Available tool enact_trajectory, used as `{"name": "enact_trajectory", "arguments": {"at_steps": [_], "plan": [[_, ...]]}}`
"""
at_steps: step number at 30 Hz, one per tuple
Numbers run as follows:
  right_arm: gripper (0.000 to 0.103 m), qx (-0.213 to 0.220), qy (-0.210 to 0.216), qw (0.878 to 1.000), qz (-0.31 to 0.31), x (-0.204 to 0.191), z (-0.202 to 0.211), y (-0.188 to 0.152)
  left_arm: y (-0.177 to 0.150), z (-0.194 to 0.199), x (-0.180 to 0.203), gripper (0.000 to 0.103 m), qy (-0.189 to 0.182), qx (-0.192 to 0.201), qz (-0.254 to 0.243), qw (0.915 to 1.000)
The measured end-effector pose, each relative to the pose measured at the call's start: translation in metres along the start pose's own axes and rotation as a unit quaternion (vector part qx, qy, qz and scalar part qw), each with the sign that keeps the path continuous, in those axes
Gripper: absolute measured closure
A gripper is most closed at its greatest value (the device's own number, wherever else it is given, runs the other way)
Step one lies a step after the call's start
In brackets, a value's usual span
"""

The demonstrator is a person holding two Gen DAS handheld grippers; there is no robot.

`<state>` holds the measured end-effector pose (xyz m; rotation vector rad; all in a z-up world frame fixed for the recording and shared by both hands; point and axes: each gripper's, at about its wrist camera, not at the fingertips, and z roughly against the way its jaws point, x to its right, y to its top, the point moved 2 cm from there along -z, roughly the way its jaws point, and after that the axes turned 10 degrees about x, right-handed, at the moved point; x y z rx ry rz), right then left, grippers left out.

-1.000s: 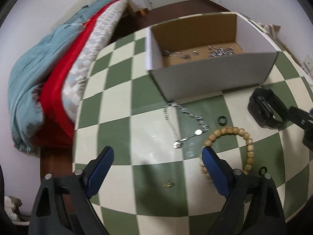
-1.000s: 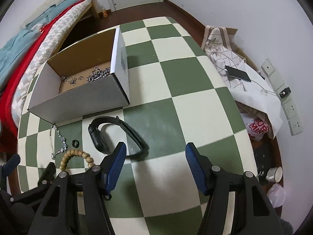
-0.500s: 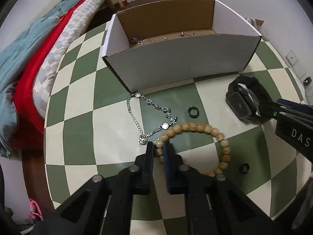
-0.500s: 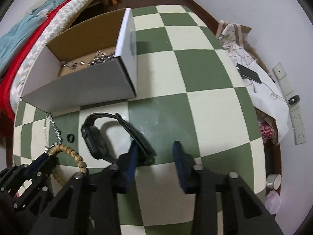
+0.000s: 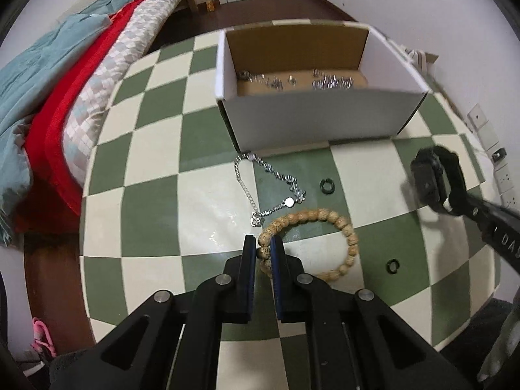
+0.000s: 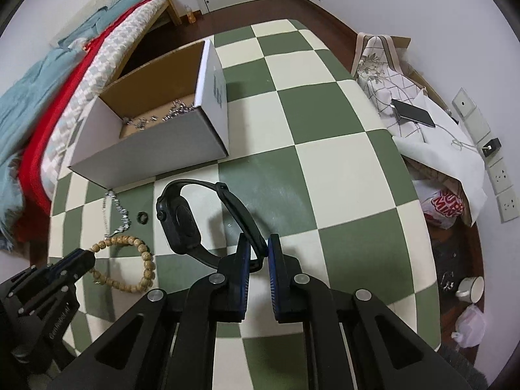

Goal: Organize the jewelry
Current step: 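Carry the watch band and bead bracelet into the box and open both tools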

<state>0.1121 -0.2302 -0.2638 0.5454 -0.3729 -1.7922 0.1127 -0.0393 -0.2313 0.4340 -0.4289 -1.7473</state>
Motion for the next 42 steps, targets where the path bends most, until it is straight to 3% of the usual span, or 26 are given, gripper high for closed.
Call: {"name": "enact_trajectory", "arguments": {"at_steps": [17,25,31,35,42], "plan": [[0.092,0.059,0.047,0.997,0.012,-0.033,0.075,0.032,0.047,0.087,0.002,0.097,-0.03,0.09,0.01,0.9955],[0.092,0.081,0.051,0.995,0.017,-0.043,0.083,0.069,0.101,0.108,0.01,0.097,-0.063,0.124,0.004,0.9903],[0.092,0.078,0.041,0.996,0.021,-0.043,0.067,0.099,0.148,0.09,0.012,0.097,-0.096,0.114,0.013,0.9887],[0.092,0.067,0.031,0.997,0.023,-0.041,0.048,0.114,0.17,0.061,0.012,0.097,-0.121,0.088,0.025,0.9885],[0.092,0.044,0.017,0.998,0.041,-0.045,0.015,0.125,0.176,0.006,0.011,0.097,-0.136,0.029,0.03,0.9899]]}}
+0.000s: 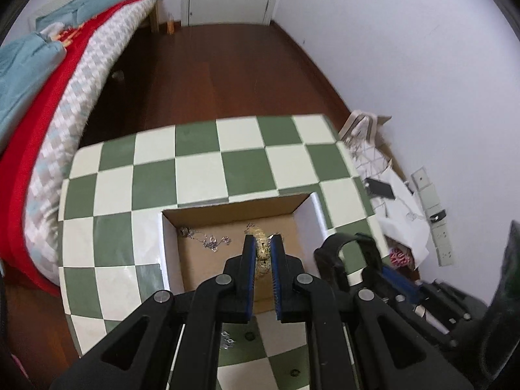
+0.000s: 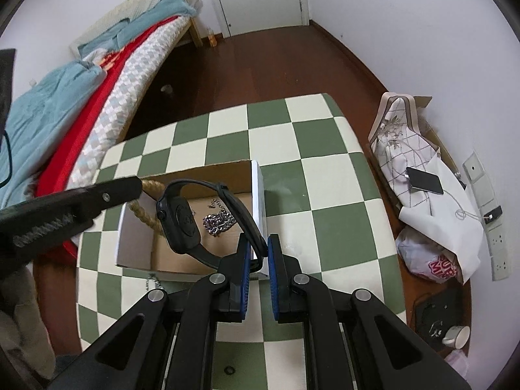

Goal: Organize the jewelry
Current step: 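Carry the watch band and bead bracelet into the box and open both tools, then lift both tools away from the box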

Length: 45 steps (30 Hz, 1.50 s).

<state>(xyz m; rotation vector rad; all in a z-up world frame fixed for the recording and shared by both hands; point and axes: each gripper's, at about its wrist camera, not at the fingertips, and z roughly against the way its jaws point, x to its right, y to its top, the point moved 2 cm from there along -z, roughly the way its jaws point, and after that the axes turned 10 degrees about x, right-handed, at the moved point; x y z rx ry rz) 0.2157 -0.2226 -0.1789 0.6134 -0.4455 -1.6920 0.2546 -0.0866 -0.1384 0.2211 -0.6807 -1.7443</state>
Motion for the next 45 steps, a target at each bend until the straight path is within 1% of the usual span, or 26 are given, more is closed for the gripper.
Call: {"name": "enact_trajectory", "arguments": {"at_steps": [4,7,9,10,12,14,15,16,17,18,20,21,22,24,25,26,28,30,31,32,34,39,43,45], "plan": [[0.092,-0.024,0.003,1.0,0.02,-0.007,-0.018,-0.001,-0.01,-0.02,-0.014,0.096,0.01,-0.03,-0.001,0.9995],[0.092,-0.038,0.005,0.999,0.035,-0.014,-0.028,-0.002,-0.016,-0.027,-0.023,0.096,0.017,-0.05,-0.004,0.9986],[0.092,-0.046,0.008,0.998,0.042,-0.018,-0.032,-0.001,-0.018,-0.027,-0.028,0.095,0.026,-0.057,0.002,0.998],[0.092,-0.05,0.009,0.998,0.044,-0.021,-0.034,-0.001,-0.018,-0.025,-0.031,0.092,0.03,-0.056,0.006,0.998],[0.091,-0.061,0.015,0.997,0.047,-0.025,-0.038,-0.001,-0.016,-0.021,-0.034,0.092,0.032,-0.054,0.013,0.9979],[0.089,-0.072,0.017,0.996,0.049,-0.029,-0.043,0.0,-0.012,-0.016,-0.036,0.08,0.043,-0.045,0.011,0.998],[0.088,-0.075,0.016,0.996,0.051,-0.03,-0.044,0.001,-0.01,-0.013,-0.037,0.058,0.048,-0.039,0.01,0.998],[0.085,-0.079,0.015,0.995,0.051,-0.032,-0.045,0.001,-0.008,-0.01,-0.039,0.031,0.055,-0.033,0.01,0.9979],[0.077,-0.083,0.017,0.995,0.049,-0.032,-0.045,0.002,-0.005,-0.005,-0.041,0.022,0.063,-0.023,0.011,0.9977],[0.072,-0.085,0.016,0.995,0.047,-0.032,-0.045,0.002,-0.003,0.0,-0.044,0.019,0.068,-0.012,0.013,0.9975],[0.054,-0.083,0.018,0.996,0.04,-0.031,-0.042,0.002,0.0,0.004,-0.047,0.017,0.08,-0.005,0.011,0.9967],[0.051,-0.083,0.019,0.996,0.039,-0.031,-0.042,0.002,0.0,0.007,-0.049,0.011,0.086,-0.003,0.009,0.9962],[0.048,-0.082,0.016,0.996,0.038,-0.03,-0.041,0.002,0.0,0.009,-0.051,0.002,0.096,0.002,0.007,0.9954],[0.043,-0.082,0.013,0.996,0.036,-0.029,-0.039,0.002,-0.001,0.014,-0.054,0.0,0.111,0.013,0.001,0.9937],[0.031,-0.083,0.011,0.996,0.035,-0.028,-0.038,0.001,-0.002,0.018,-0.056,0.0,0.12,0.021,-0.001,0.9925],[0.015,-0.084,0.008,0.996,0.036,-0.029,-0.038,0.001,-0.004,0.021,-0.058,0.0,0.129,0.029,-0.002,0.9913],[0.005,-0.085,-0.004,0.995,0.044,-0.03,-0.037,-0.001,-0.008,0.025,-0.062,0.0,0.143,0.043,-0.002,0.9888],[0.005,-0.087,-0.013,0.995,0.052,-0.032,-0.036,-0.004,-0.014,0.029,-0.065,0.0,0.165,0.057,-0.005,0.9846],[0.004,-0.087,-0.015,0.995,0.054,-0.033,-0.036,-0.005,-0.017,0.031,-0.067,0.0,0.172,0.061,-0.006,0.9831],[0.001,-0.087,-0.017,0.994,0.055,-0.034,-0.035,-0.007,-0.019,0.032,-0.068,0.0,0.18,0.065,-0.006,0.9815],[0.0,-0.085,-0.021,0.994,0.058,-0.036,-0.032,-0.01,-0.025,0.034,-0.071,0.0,0.191,0.067,-0.006,0.9794],[0.0,-0.071,-0.026,0.996,0.056,-0.037,-0.02,-0.015,-0.038,0.042,-0.072,0.0,0.195,0.067,-0.001,0.9785],[0.0,-0.055,-0.027,0.996,0.059,-0.039,-0.004,-0.018,-0.049,0.056,-0.067,0.0,0.192,0.074,-0.001,0.9786],[0.0,-0.043,-0.028,0.997,0.063,-0.041,0.009,-0.02,-0.054,0.067,-0.065,0.0,0.197,0.08,0.003,0.9771]]}}
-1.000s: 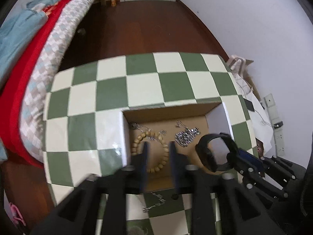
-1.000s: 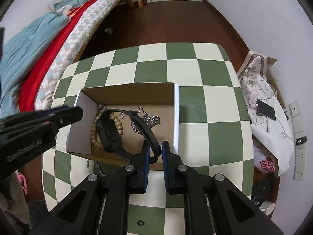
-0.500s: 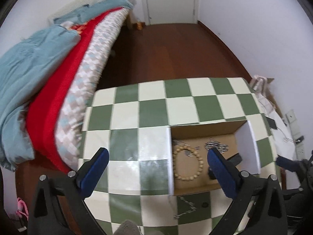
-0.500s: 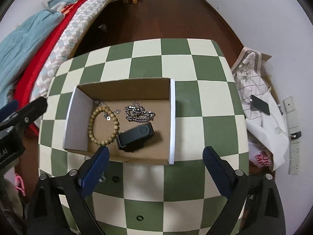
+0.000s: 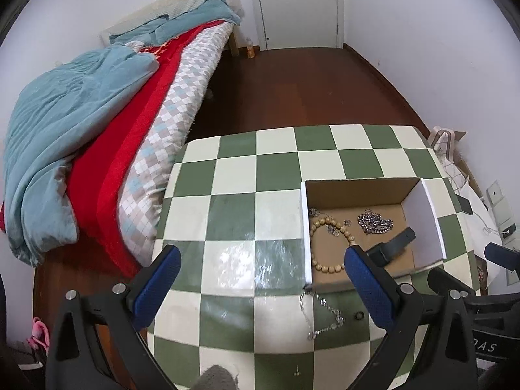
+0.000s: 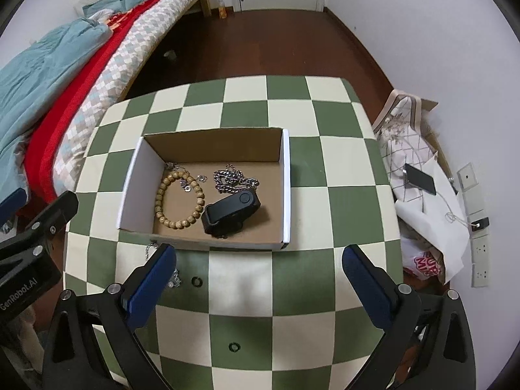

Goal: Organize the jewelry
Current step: 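Lift both tools away from the box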

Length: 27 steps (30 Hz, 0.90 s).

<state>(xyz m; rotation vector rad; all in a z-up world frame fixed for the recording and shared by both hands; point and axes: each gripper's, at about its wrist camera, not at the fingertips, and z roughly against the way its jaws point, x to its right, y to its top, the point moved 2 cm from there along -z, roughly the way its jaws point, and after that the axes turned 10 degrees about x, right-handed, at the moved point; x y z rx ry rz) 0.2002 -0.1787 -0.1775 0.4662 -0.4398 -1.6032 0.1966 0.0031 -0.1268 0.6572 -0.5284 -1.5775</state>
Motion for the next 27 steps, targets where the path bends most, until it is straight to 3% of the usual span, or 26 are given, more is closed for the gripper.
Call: {"name": "enact_trajectory", "arguments": {"at_steps": [20,27], "plan": [[0.0,0.127,-0.026,0.991,0.019,-0.013,0.146,-0.025,-0.011,0.13,-0.013,0.0,-0.004,0.097,0.01,0.9952],[0.0,0.147,-0.018,0.989,0.01,-0.017,0.18,-0.039,-0.016,0.16,-0.022,0.0,-0.006,0.117,0.02,0.9929]]}}
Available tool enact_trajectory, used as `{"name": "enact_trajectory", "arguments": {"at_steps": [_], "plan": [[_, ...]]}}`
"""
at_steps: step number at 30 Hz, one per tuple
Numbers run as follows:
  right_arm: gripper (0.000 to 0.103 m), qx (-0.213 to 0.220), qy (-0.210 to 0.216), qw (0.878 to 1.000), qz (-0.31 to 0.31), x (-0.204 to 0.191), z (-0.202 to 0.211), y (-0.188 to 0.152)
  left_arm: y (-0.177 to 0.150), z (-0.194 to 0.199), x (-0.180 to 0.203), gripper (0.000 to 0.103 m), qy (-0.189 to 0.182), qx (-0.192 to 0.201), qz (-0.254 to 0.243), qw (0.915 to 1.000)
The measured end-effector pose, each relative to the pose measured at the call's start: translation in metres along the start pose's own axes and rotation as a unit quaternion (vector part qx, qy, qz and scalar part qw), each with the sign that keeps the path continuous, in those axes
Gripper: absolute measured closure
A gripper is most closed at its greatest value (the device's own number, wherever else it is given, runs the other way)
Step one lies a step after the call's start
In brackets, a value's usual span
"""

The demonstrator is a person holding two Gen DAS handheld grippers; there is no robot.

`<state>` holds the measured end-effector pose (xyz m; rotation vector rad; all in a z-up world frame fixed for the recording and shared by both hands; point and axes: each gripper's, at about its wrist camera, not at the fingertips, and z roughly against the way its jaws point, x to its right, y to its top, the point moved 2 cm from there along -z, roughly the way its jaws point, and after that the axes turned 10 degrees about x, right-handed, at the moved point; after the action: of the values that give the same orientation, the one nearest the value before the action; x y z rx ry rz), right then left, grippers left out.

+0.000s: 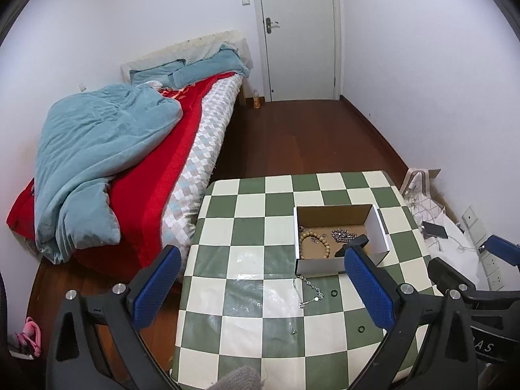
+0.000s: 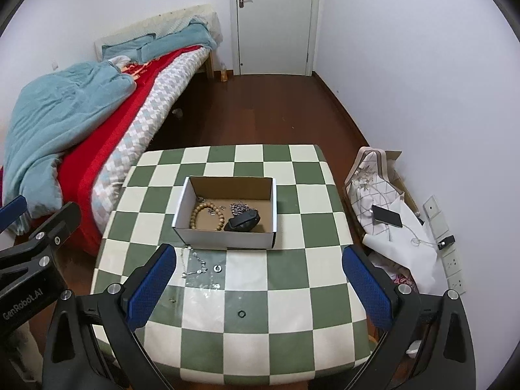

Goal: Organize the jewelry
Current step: 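Lift both tools away from the box, then grasp a small black ring with the right tool while the left grasps a small silver piece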

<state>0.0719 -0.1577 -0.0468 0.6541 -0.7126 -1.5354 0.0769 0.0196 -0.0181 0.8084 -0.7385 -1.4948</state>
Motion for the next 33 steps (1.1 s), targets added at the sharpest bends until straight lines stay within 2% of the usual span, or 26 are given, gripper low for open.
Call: {"name": "enact_trajectory", "arguments": {"at_steps": [4,9,10,11,13,16,18,22,24,25,27,28,29,30,33], "plan": [[0.0,-0.001,0.011,1.0,-0.012,0.001,0.005,-0.012,-0.006,0.011,-0.013,0.0,0.011,0.012,0.022,0.9996],[0.0,-0.037,0.008,0.999,-0.026,0.005,-0.021,-0.06,-0.035,0.0,-0.026,0.0,0.049,0.002,0.03,0.9984],[0.005,-0.048,0.015,0.998,-0.029,0.005,-0.03,-0.073,-0.047,-0.008,-0.029,0.0,0.06,-0.011,0.028,0.9977],[0.017,-0.055,0.02,0.998,-0.032,0.005,-0.04,-0.086,-0.055,-0.012,-0.029,0.0,0.068,-0.016,0.024,0.9973],[0.035,-0.079,0.021,0.996,-0.033,0.003,-0.063,-0.108,-0.077,-0.026,-0.031,0.0,0.091,-0.03,0.013,0.9953],[0.037,-0.11,0.037,0.991,-0.06,0.002,-0.102,-0.147,-0.11,-0.049,-0.032,0.0,0.106,-0.06,0.001,0.9926],[0.037,-0.113,0.036,0.991,-0.064,-0.001,-0.118,-0.163,-0.133,-0.066,-0.032,0.0,0.11,-0.086,-0.007,0.9902],[0.037,-0.109,0.025,0.992,-0.058,-0.009,-0.143,-0.185,-0.162,-0.085,-0.031,0.0,0.111,-0.113,-0.015,0.9872],[0.044,-0.108,0.022,0.992,-0.055,-0.012,-0.153,-0.194,-0.172,-0.093,-0.031,0.0,0.105,-0.123,-0.011,0.9868],[0.05,-0.095,0.015,0.994,-0.047,-0.014,-0.153,-0.196,-0.177,-0.097,-0.03,0.0,0.102,-0.129,-0.008,0.9864],[0.055,-0.084,0.009,0.996,-0.033,-0.019,-0.154,-0.198,-0.183,-0.102,-0.029,0.0,0.092,-0.135,-0.002,0.9866],[0.065,-0.079,0.001,0.997,-0.022,-0.021,-0.154,-0.197,-0.185,-0.104,-0.028,0.0,0.088,-0.136,0.002,0.9869],[0.08,-0.072,-0.006,0.997,-0.011,-0.023,-0.154,-0.198,-0.187,-0.105,-0.027,0.0,0.083,-0.136,0.006,0.9872],[0.087,-0.067,-0.004,0.998,-0.005,-0.024,-0.153,-0.198,-0.189,-0.107,-0.026,0.0,0.077,-0.139,0.012,0.9873],[0.09,-0.061,0.002,0.998,-0.012,-0.019,-0.153,-0.197,-0.193,-0.112,-0.016,0.001,0.053,-0.148,0.022,0.9873]]}}
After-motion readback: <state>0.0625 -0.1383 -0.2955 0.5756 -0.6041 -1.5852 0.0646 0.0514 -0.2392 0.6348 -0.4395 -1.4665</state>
